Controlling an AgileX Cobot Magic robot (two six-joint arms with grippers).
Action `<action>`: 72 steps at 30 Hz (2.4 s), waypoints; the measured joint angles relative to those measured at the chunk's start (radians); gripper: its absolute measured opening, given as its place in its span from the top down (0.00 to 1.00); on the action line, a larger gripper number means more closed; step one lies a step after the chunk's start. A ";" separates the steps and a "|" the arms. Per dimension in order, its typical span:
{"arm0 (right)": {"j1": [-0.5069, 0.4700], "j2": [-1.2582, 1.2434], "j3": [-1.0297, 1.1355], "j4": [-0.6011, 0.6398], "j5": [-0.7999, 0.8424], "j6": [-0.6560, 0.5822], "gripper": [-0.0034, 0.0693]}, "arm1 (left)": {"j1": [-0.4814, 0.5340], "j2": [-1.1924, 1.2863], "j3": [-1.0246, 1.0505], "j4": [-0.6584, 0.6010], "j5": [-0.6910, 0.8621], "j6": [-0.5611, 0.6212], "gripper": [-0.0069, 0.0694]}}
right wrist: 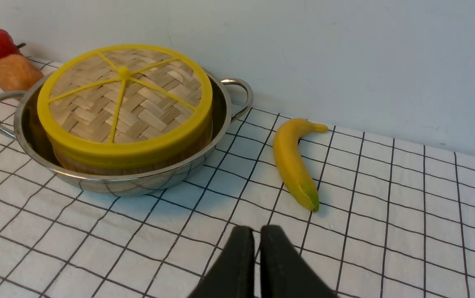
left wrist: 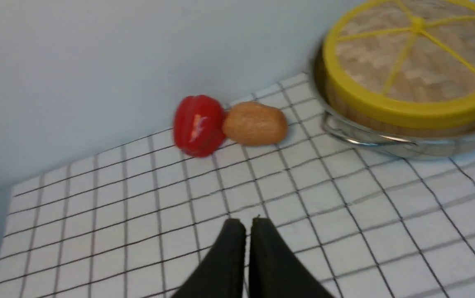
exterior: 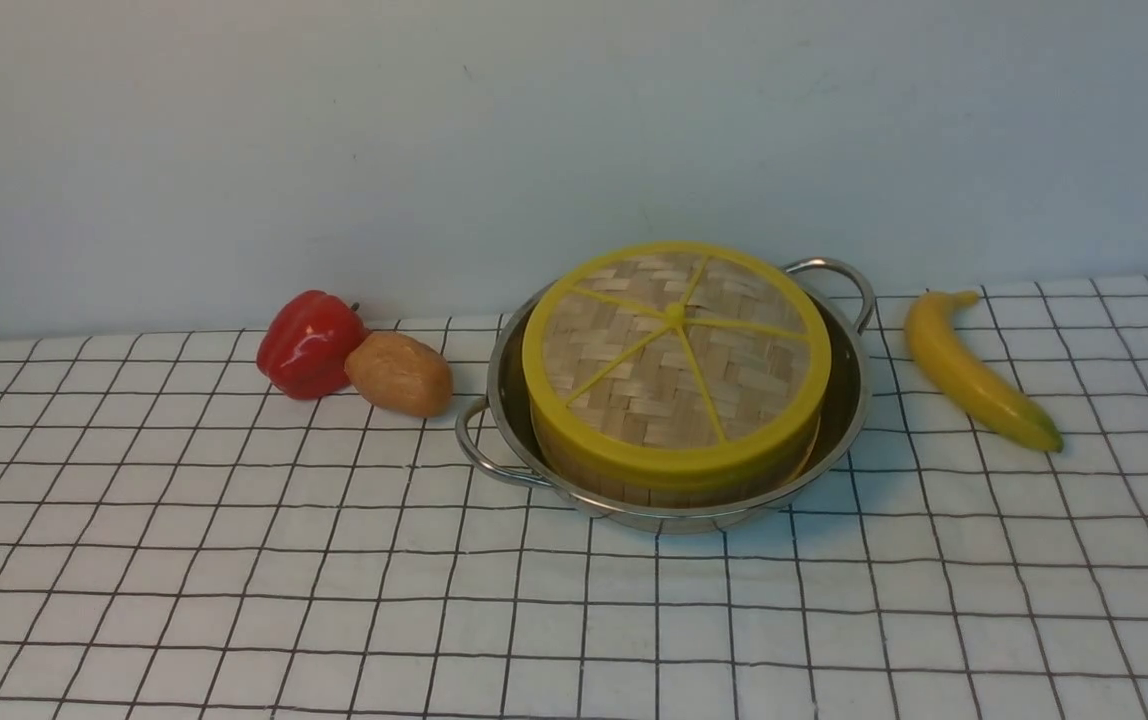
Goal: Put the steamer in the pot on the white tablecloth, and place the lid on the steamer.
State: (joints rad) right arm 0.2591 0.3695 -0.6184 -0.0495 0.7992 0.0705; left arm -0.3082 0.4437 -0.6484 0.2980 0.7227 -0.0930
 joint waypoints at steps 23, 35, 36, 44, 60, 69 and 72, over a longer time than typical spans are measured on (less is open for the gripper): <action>0.000 0.000 0.000 0.147 -0.001 0.001 0.80 | 0.462 -0.439 0.619 -0.009 -0.378 -0.154 0.85; 0.000 0.000 0.000 0.175 -0.001 0.002 0.77 | 0.462 -0.444 0.656 -0.016 -0.383 -0.190 0.82; 0.000 0.000 0.000 0.175 -0.001 0.002 0.77 | 0.462 -0.444 0.656 -0.016 -0.383 -0.190 0.82; 0.000 0.000 0.000 0.175 -0.001 0.002 0.74 | 0.462 -0.444 0.656 -0.010 -0.383 -0.189 0.80; -0.109 -0.130 0.201 0.038 -0.166 -0.022 0.69 | 0.462 -0.444 0.656 0.005 -0.383 -0.188 0.77; -0.276 -0.329 0.553 0.030 -0.490 -0.022 0.66 | 0.462 -0.444 0.656 0.005 -0.383 -0.188 0.75; -0.290 -0.363 0.605 0.040 -0.512 -0.022 0.64 | 0.462 -0.444 0.656 0.005 -0.383 -0.188 0.74</action>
State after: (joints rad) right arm -0.0313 0.0066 -0.0131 -0.0091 0.2869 0.0481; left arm 0.1536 -0.0004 0.0076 0.3031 0.3401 -0.2814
